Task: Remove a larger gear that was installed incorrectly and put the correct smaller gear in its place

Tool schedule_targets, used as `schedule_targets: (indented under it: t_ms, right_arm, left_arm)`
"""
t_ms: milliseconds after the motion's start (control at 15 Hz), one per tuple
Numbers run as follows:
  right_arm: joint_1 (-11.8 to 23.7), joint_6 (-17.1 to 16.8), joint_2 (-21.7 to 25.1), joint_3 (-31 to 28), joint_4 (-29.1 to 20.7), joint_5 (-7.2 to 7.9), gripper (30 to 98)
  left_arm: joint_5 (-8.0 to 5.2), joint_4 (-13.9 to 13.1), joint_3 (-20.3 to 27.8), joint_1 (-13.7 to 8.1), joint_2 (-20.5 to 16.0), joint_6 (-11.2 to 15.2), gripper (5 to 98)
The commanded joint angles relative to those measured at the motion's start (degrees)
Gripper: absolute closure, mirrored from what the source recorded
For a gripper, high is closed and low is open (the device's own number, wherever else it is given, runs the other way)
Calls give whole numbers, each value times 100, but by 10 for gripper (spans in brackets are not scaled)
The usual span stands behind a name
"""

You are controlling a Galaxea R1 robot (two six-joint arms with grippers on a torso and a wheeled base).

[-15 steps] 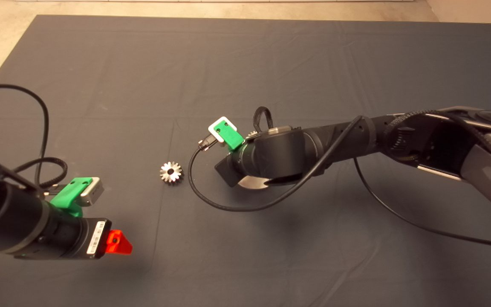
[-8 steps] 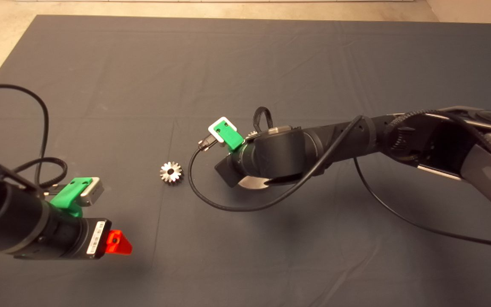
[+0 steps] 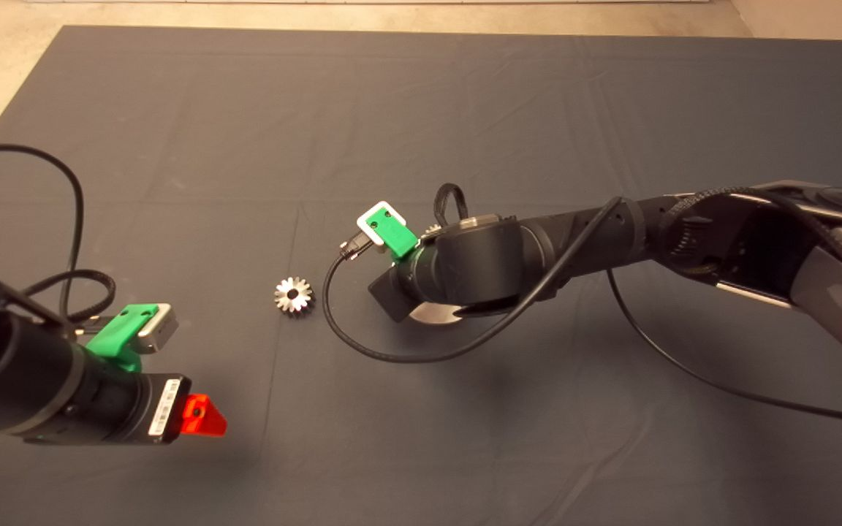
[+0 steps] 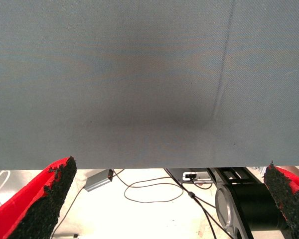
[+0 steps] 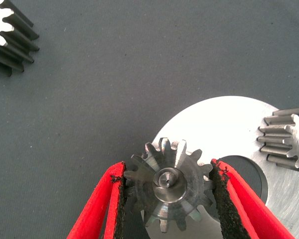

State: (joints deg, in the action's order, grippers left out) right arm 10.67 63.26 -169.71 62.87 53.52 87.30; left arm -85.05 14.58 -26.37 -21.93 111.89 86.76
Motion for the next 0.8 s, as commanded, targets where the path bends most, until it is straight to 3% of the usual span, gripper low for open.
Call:
schedule_targets:
  t_ms: [0,200,733]
  right_arm:
    - [129,-6,5,-74,-166,33,900]
    - [111,-182,21,-48,-157,51,900]
    - [138,-200,38,145,-140,86,900]
  left_arm:
    - [-20,-87,30,-57,-21,23,61]
    - [-20,-87,46,-57,-21,16,61]
    - [-20,-87,61,-57,-21,19,61]
